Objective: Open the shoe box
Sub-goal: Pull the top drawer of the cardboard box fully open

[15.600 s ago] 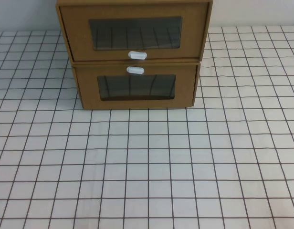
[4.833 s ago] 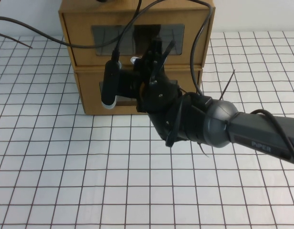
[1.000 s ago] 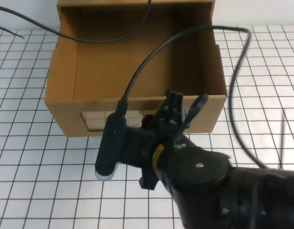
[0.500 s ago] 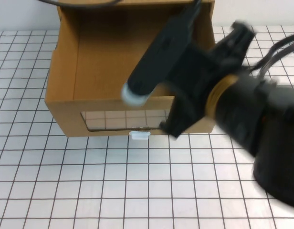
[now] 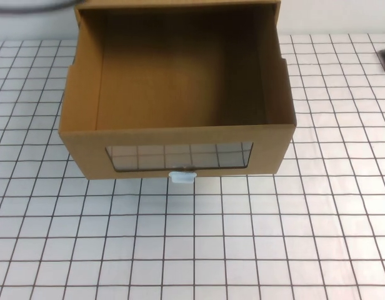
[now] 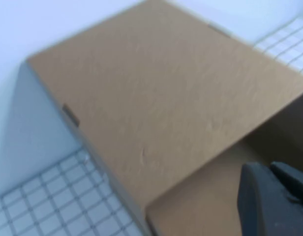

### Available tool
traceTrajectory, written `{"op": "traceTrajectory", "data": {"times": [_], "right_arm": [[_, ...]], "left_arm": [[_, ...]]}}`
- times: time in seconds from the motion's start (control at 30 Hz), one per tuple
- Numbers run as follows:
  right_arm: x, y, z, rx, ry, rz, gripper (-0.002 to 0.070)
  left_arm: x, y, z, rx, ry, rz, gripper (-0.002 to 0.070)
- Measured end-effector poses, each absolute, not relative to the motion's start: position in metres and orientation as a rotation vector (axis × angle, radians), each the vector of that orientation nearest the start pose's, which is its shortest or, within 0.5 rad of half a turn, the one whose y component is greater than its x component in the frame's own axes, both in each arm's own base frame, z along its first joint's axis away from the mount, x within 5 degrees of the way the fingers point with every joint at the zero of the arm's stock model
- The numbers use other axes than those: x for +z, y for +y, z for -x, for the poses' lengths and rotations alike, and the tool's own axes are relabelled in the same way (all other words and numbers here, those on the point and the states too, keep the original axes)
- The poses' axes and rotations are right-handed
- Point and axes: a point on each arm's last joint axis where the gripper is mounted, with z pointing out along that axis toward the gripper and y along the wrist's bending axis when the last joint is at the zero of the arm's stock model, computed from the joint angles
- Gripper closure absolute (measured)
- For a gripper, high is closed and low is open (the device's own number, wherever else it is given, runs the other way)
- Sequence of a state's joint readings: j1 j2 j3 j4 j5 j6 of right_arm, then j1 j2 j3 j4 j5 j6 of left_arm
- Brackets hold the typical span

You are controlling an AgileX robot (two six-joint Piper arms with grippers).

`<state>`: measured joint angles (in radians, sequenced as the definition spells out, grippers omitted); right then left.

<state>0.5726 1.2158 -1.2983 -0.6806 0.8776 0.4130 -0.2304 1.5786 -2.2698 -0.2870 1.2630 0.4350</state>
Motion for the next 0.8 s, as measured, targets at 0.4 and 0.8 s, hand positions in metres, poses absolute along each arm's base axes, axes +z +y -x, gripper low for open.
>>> {"op": "traceTrajectory", "data": {"times": [0.4,0.8], "right_arm": [[0.416,0.039,-0.179,0.064,1.922,0.166,0.0689],[0.337,0.03,-0.108,0.283,1.671,0.127,0.0689]], "left_arm": [[0.472,-0.049,-0.162,-0.086,1.696,-0.513,0.0677],[0.305,-0.02,-0.077,-0.056,1.502,-0.331,0.0677]]}}
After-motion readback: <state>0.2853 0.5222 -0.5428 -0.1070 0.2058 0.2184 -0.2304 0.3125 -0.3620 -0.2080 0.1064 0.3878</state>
